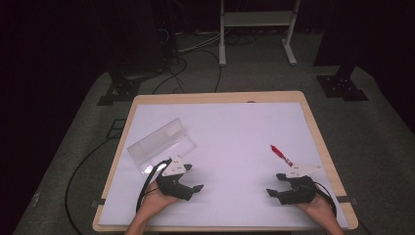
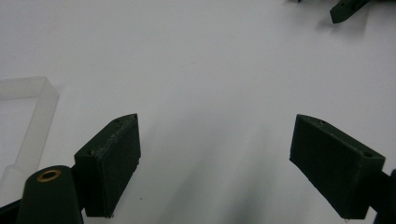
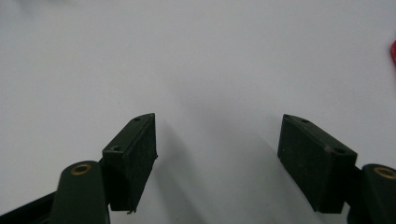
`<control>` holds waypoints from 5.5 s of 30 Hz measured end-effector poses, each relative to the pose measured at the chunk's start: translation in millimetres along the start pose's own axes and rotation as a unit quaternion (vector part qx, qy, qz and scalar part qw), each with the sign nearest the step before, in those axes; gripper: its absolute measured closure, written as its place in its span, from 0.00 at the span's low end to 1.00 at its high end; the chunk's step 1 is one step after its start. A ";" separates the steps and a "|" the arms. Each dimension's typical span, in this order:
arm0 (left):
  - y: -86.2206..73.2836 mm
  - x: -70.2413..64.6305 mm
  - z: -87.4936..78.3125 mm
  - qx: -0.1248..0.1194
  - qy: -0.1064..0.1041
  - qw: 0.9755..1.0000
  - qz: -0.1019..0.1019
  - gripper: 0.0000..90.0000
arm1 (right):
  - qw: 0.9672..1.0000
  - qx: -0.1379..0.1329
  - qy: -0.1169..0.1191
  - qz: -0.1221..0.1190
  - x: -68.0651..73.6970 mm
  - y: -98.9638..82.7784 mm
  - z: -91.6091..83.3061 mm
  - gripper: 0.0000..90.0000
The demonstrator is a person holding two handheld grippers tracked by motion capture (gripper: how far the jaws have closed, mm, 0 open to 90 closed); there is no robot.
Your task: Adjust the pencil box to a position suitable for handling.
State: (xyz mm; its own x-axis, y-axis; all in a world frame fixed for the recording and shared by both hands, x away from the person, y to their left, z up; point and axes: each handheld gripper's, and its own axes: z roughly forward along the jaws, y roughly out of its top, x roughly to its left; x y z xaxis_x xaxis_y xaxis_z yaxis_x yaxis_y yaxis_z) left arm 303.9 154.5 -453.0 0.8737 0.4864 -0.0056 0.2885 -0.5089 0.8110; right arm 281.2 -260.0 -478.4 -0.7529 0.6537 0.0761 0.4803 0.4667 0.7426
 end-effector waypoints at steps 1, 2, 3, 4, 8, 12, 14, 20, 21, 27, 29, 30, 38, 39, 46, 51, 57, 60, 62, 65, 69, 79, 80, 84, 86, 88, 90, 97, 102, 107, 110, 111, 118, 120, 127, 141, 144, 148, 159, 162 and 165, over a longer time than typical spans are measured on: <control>0.4 0.0 0.2 0.001 0.001 1.000 0.001 0.17 | 1.000 0.000 0.000 0.000 0.0 -0.2 0.1 0.30; 0.5 0.2 0.3 0.002 0.002 1.000 0.001 0.17 | 1.000 0.001 0.000 0.000 -0.1 -0.5 0.0 0.30; 0.6 0.2 0.4 0.002 0.002 1.000 0.002 0.17 | 1.000 0.001 0.000 -0.001 0.0 -0.6 -0.1 0.30; 0.6 0.2 0.4 0.002 0.002 1.000 0.002 0.17 | 1.000 0.001 -0.001 -0.001 0.0 -0.7 -0.1 0.30; 1.3 -0.6 -0.7 0.004 0.005 1.000 0.007 0.17 | 1.000 0.001 -0.002 -0.002 0.7 -0.4 0.4 0.30; 2.4 0.6 -3.1 0.004 0.009 1.000 0.010 0.17 | 1.000 0.001 -0.005 -0.003 1.2 -0.1 0.1 0.30; 2.6 2.8 -4.6 0.003 0.011 1.000 0.008 0.17 | 1.000 0.001 -0.006 -0.002 1.1 0.1 -0.2 0.30; 4.5 6.9 -8.2 0.005 0.019 1.000 0.008 0.17 | 1.000 -0.002 -0.006 0.002 0.0 1.1 -1.0 0.30; 5.4 8.6 -9.6 0.007 0.021 1.000 0.009 0.17 | 1.000 -0.003 -0.006 0.002 0.0 1.4 -1.1 0.30; 8.8 15.2 -15.8 0.005 0.032 0.999 0.009 0.17 | 1.000 -0.004 -0.006 0.001 -0.3 1.7 -1.1 0.30; 10.6 19.9 -17.9 0.010 0.036 0.999 0.008 0.17 | 1.000 -0.004 -0.006 0.000 -0.3 1.7 -1.1 0.30; 11.3 21.4 -18.7 0.010 0.037 0.999 0.007 0.17 | 1.000 -0.005 -0.006 -0.001 -0.4 1.7 -1.2 0.30; 13.6 33.8 -24.5 0.025 0.049 0.998 0.007 0.17 | 1.000 -0.002 -0.006 0.002 0.1 1.9 -1.0 0.30; 13.6 35.1 -25.0 0.026 0.050 0.998 0.005 0.17 | 1.000 -0.001 -0.006 0.002 0.2 1.9 -0.9 0.30; 14.5 44.5 -27.5 0.038 0.063 0.997 0.004 0.17 | 1.000 0.000 -0.005 0.000 0.6 1.9 -0.7 0.30; 11.2 51.9 -28.5 0.045 0.068 0.997 -0.005 0.17 | 1.000 0.000 -0.005 0.000 0.5 1.9 -0.7 0.30; 6.5 60.2 -27.1 0.059 0.077 0.995 -0.013 0.18 | 1.000 0.003 -0.003 -0.004 1.1 1.7 0.8 0.30; 4.3 64.9 -26.6 0.065 0.081 0.994 -0.019 0.18 | 1.000 0.004 -0.002 -0.005 1.2 1.7 0.7 0.30; 2.8 67.5 -25.7 0.069 0.083 0.994 -0.022 0.19 | 1.000 0.004 -0.002 -0.004 1.5 1.7 0.7 0.30; 0.5 71.2 -23.9 0.077 0.086 0.993 -0.028 0.23 | 1.000 0.004 -0.002 -0.005 1.7 1.7 0.6 0.30; -1.7 75.2 -23.3 0.084 0.091 0.992 -0.036 0.29 | 1.000 0.004 -0.002 -0.005 1.7 1.7 0.5 0.30; -7.7 82.2 -21.1 0.110 0.092 0.989 -0.041 0.49 | 1.000 0.004 -0.001 -0.008 1.9 1.7 0.6 0.30; -7.7 82.2 -21.1 0.110 0.092 0.989 -0.041 0.52 | 1.000 0.004 -0.001 -0.008 1.9 1.7 0.6 0.30; -9.4 84.0 -20.8 0.117 0.093 0.988 -0.040 0.59 | 1.000 0.003 -0.001 -0.008 1.9 1.6 0.6 0.30; -10.1 84.7 -20.9 0.120 0.094 0.988 -0.039 0.62 | 1.000 0.003 -0.001 -0.007 2.0 1.7 0.6 0.30; -10.5 84.7 -20.9 0.123 0.095 0.987 -0.038 0.67 | 1.000 0.002 -0.001 -0.008 2.0 1.7 0.6 0.30; -11.4 85.6 -20.7 0.129 0.093 0.987 -0.035 0.69 | 1.000 0.003 -0.001 -0.008 2.1 1.7 0.3 0.30; -12.5 85.0 -19.0 0.136 0.088 0.986 -0.028 0.80 | 1.000 0.002 -0.001 -0.008 2.1 1.7 0.3 0.30; -13.1 85.1 -18.8 0.141 0.082 0.986 -0.026 0.87 | 1.000 0.002 0.000 -0.007 2.3 1.8 0.2 0.30; -13.3 85.1 -18.2 0.144 0.083 0.986 -0.026 0.91 | 1.000 0.001 0.000 -0.009 2.1 1.8 0.3 0.30; -14.2 86.0 -17.4 0.146 0.083 0.985 -0.027 0.93 | 1.000 0.001 0.000 -0.009 2.0 1.8 0.1 0.30; -14.3 86.1 -17.4 0.146 0.083 0.985 -0.027 0.93 | 1.000 0.001 0.000 -0.009 2.0 1.8 0.1 0.30; -13.7 85.4 -17.5 0.147 0.083 0.985 -0.020 0.98 | 1.000 0.001 0.001 -0.009 2.0 1.8 0.2 0.30; -13.7 85.2 -17.4 0.147 0.083 0.985 -0.019 0.98 | 1.000 0.001 0.000 -0.009 1.9 1.8 0.2 0.30; -13.4 83.7 -18.5 0.146 0.087 0.985 -0.008 0.99 | 1.000 0.003 0.001 -0.008 1.5 1.8 0.4 0.30; 5.4 63.5 -26.9 0.118 0.083 0.989 0.035 0.99 | 1.000 0.003 -0.001 -0.004 0.8 1.7 0.4 0.30; 13.3 58.7 -25.4 0.120 0.073 0.989 0.050 0.99 | 1.000 0.001 -0.001 -0.006 0.1 1.6 0.3 0.30; 20.8 53.9 -22.8 0.121 0.065 0.989 0.062 0.99 | 1.000 0.001 -0.002 -0.003 0.1 1.6 -1.1 0.30; 35.2 42.8 -13.4 0.108 0.043 0.990 0.083 0.99 | 1.000 0.000 -0.005 -0.003 -1.5 1.1 -2.1 0.30; 38.0 40.1 -10.9 0.107 0.039 0.990 0.088 0.99 | 1.000 0.001 -0.006 -0.004 -2.0 0.9 -2.4 0.30; 39.8 37.9 -9.0 0.110 0.035 0.989 0.092 0.99 | 1.000 0.001 -0.007 -0.004 -2.0 0.6 -2.9 0.30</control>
State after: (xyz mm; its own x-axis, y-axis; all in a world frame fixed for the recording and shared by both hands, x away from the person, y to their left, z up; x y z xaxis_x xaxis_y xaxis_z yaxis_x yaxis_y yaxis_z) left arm 344.9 159.1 -415.7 0.8927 0.4144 0.1773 0.2110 -0.7319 0.6480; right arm 281.7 -262.8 -476.1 -0.7504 0.6580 0.0620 0.4753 0.4721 0.7424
